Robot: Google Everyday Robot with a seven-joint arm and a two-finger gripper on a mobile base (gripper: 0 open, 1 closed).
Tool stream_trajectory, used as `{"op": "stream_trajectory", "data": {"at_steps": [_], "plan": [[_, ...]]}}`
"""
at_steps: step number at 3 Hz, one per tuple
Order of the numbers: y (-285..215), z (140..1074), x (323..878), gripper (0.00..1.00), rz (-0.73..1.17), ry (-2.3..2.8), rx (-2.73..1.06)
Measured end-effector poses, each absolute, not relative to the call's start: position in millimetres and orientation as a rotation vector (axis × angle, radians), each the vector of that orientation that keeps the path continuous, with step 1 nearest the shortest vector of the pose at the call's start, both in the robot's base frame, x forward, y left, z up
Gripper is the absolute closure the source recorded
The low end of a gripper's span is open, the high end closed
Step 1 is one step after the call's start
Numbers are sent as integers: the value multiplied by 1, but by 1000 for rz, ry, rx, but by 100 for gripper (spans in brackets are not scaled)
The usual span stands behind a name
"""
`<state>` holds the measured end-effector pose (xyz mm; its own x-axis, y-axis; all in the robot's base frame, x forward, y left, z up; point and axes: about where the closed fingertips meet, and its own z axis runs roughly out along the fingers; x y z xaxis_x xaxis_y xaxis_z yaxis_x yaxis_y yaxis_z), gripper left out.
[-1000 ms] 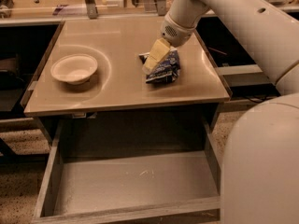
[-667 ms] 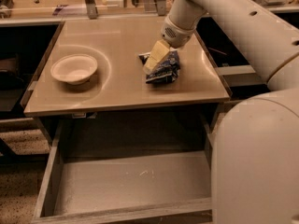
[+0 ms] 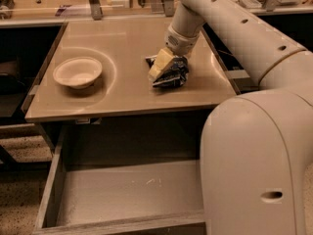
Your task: Place blue chip bag into top drawer
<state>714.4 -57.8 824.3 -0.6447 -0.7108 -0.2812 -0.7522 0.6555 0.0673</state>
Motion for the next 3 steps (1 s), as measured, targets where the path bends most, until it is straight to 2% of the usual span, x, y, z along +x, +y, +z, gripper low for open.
{"op": "stream_trajectory", "data": {"at_steps": [1,3], "plan": [[-56,813,717,0,271,2677,-1184],[-56,813,717,41,271,2677,-1184]]}}
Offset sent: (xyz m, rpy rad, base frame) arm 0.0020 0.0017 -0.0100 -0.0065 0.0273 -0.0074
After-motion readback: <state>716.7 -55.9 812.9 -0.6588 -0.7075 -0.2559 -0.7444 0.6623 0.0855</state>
